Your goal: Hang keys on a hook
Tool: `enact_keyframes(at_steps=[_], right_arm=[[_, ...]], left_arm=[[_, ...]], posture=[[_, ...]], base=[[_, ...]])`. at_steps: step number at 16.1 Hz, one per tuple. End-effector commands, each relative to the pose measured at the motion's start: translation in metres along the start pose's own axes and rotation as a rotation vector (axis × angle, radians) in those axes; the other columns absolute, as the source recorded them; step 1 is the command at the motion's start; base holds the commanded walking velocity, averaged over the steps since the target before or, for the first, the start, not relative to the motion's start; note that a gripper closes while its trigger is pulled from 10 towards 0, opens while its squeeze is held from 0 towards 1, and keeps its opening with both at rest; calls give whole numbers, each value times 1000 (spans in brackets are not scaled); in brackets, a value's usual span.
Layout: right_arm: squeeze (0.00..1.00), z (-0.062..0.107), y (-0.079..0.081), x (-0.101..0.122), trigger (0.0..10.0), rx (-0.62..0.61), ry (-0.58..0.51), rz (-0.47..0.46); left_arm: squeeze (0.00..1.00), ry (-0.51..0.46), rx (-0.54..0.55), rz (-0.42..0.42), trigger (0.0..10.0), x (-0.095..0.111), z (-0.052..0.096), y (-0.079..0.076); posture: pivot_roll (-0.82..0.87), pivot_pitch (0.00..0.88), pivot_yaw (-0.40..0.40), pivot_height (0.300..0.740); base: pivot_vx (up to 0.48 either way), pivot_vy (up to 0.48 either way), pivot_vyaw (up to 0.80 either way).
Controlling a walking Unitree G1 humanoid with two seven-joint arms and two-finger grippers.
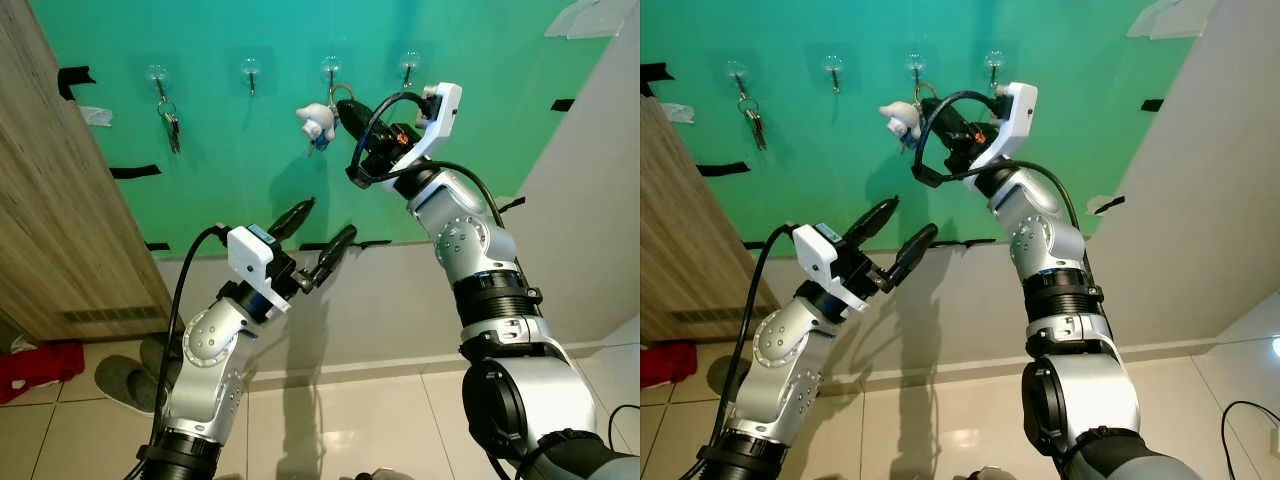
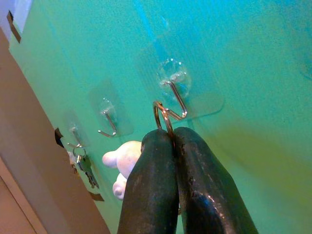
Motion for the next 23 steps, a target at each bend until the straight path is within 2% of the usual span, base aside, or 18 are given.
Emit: enact_keyframes(at_steps=[1, 3, 10, 15, 19, 22, 23], right_arm=[[0, -5, 4, 10, 10000, 18, -29, -2], [0, -7, 2, 8, 10000, 12, -27, -16], [0, -15, 8, 9, 10000, 46, -23, -10], [0, -16, 4, 9, 10000, 28, -23, -27], [0, -15, -5, 9, 10000, -20, -42, -115], [0, -12, -10, 8, 10000, -40, -46, -140], [0, -12, -14, 7, 10000, -56, -47, -183]], left_arm=[[0, 9, 21, -14, 10000, -3, 2, 1], [0, 19, 61, -50, 10000, -5, 4, 3], [0, 20, 66, -73, 10000, -7, 3, 1], [0, 24, 65, -72, 10000, -9, 3, -1], [0, 29, 67, -61, 10000, -10, 1, 1], [0, 36, 64, -61, 10000, -11, 2, 0], [0, 38, 63, -62, 10000, -12, 2, 0]], posture=[[9, 0, -34, 740], [12, 0, -37, 740], [15, 0, -43, 740], [14, 0, -44, 740], [13, 0, -46, 740], [15, 0, -45, 740], [15, 0, -45, 740]], base=[[0, 0, 0], [0, 0, 0], [0, 0, 0], [0, 0, 0], [0, 0, 0], [0, 0, 0], [0, 0, 0]])
Point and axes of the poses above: a point about 5 cm out from each wrist's last joint towards the gripper, its own z axis pointing back from the gripper into the wrist, its own x axis along the axis of the wrist's last joint, y = z × x, the point moved 2 cm from there along -z, pointing out of the wrist towards the gripper, and after that the axes turned 5 degrees about -z, right-handed, at the moved point
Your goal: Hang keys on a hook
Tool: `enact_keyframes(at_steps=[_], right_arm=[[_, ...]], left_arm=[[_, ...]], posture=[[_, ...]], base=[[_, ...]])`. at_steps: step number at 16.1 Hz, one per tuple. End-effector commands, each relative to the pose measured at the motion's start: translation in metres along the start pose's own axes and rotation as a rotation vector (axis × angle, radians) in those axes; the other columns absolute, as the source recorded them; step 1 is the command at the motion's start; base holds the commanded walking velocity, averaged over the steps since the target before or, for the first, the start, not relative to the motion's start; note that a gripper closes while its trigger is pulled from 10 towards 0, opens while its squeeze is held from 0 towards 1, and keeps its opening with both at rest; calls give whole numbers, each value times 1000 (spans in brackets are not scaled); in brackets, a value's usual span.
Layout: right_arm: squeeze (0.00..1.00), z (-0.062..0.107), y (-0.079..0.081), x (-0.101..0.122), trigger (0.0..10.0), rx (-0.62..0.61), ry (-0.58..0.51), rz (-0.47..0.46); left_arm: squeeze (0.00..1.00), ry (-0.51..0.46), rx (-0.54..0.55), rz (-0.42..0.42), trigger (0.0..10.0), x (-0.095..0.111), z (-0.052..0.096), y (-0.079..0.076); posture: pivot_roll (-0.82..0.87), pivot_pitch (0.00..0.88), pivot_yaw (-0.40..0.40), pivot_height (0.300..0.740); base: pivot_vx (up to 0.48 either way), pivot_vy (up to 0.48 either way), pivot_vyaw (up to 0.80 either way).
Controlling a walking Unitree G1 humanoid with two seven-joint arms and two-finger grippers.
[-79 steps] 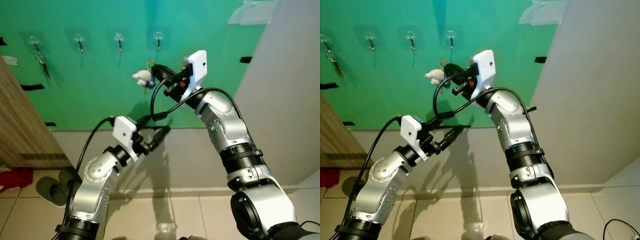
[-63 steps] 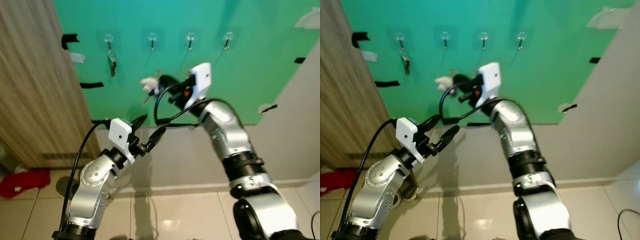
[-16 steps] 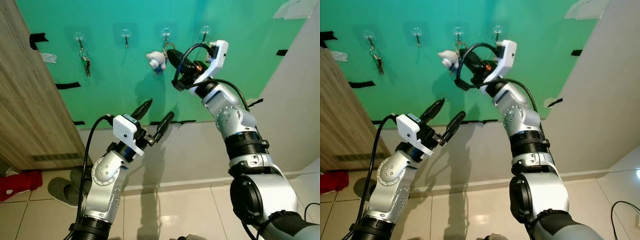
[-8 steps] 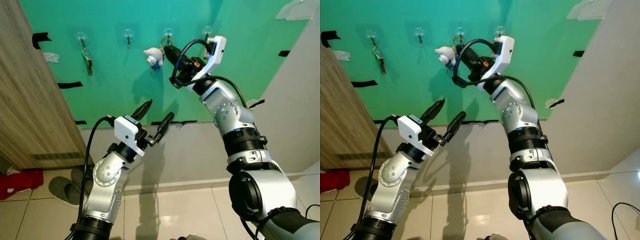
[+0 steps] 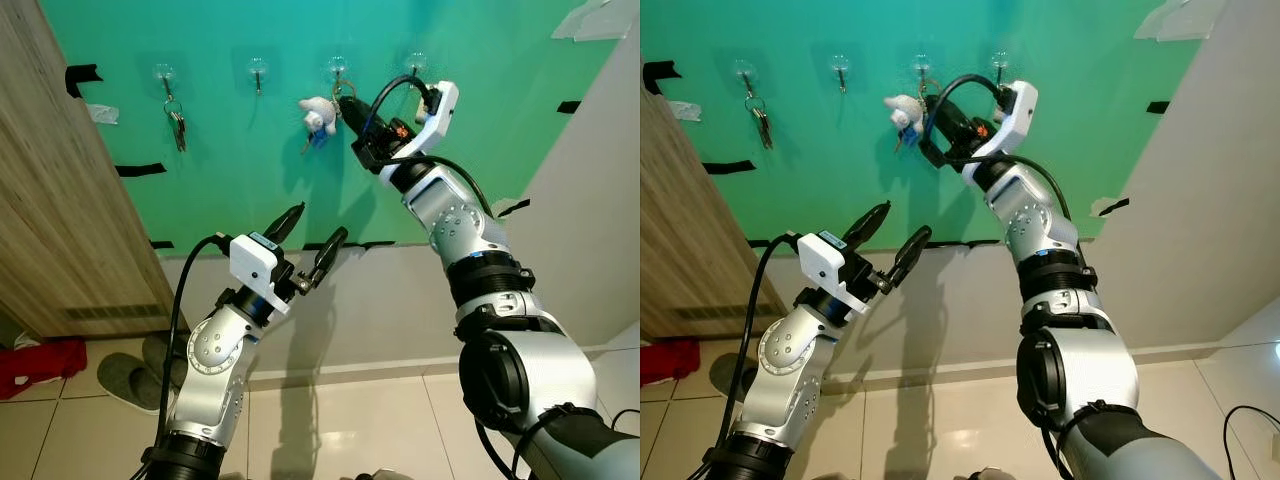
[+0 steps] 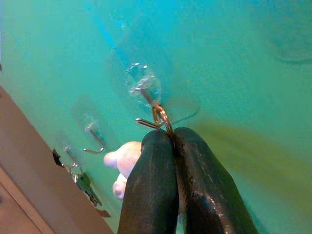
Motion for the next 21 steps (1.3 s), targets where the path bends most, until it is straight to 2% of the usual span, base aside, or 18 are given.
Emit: enact_keyframes(at_steps=[1, 3, 4, 6, 8, 9, 10, 12, 13, 16, 18, 20, 21], right_arm=[[0, -2, -2, 7, 10000, -15, -21, -71], [0, 1, -9, 3, 10000, -47, 1, -144], [0, 6, -16, -14, 10000, -92, 103, -140], [0, 9, -19, -22, 10000, -103, 129, -146], [0, 12, -26, -25, 10000, -167, 164, 23], [0, 12, -26, -24, 10000, -165, 164, 55], [1000, 14, -28, -15, 10000, -207, 129, 280], [1000, 19, -27, -9, 10000, -238, 97, 461], [1000, 22, -27, -8, 10000, -247, 88, 506], [1000, 31, -24, -8, 10000, -237, 36, 499], [1000, 40, -20, -6, 10000, -245, -27, 546], [1000, 68, -10, -17, 10000, -238, -34, 767], [1000, 93, -17, -34, 10000, -272, 8, 784]], left_arm=[[0, 7, -12, 0, 10000, -1, -2, -3], [0, 13, -14, 4, 10000, -2, -2, -3], [0, 20, -10, 8, 10000, -3, -1, -2], [0, 22, -8, 9, 10000, -4, -1, -1], [0, 24, -10, 6, 10000, -4, -1, -1], [0, 25, -11, 5, 10000, -4, -1, -2], [0, 27, -14, -7, 10000, -4, -1, -3], [0, 27, -13, -13, 10000, -3, 0, -3], [0, 25, -13, -11, 10000, -3, 0, -3], [0, 28, -11, -17, 10000, -2, 0, -1], [0, 36, -14, -29, 10000, -3, 1, 0], [0, 106, 76, -84, 10000, -8, 11, 10], [0, 155, 147, -72, 10000, -12, 22, 18]], posture=[[15, 0, -45, 740], [16, 0, -46, 740], [16, 0, -45, 740], [17, 0, -47, 740], [15, 0, -47, 740], [15, 0, -47, 740], [14, 0, -48, 740], [11, 0, -49, 740], [9, 0, -48, 740], [1, 0, -41, 740], [-2, 0, -37, 740], [-7, 0, -30, 740], [-9, 0, -28, 740]], base=[[0, 0, 0], [0, 0, 0], [0, 0, 0], [0, 0, 0], [0, 0, 0], [0, 0, 0], [0, 0, 0], [0, 0, 0], [0, 0, 0], [0, 0, 0], [0, 0, 0], [0, 0, 0], [0, 0, 0]])
Point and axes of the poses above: a point about 5 cm out from each wrist's last joint towards the gripper, its own z axis pointing back from the gripper into the wrist, its own x axis along the axis of the wrist's last joint, y = z × x, the point moved 2 cm from there along -z, pointing out of the wrist towards the gripper, and after that the axes turned 5 degrees about -z, right-handed, at the moved point
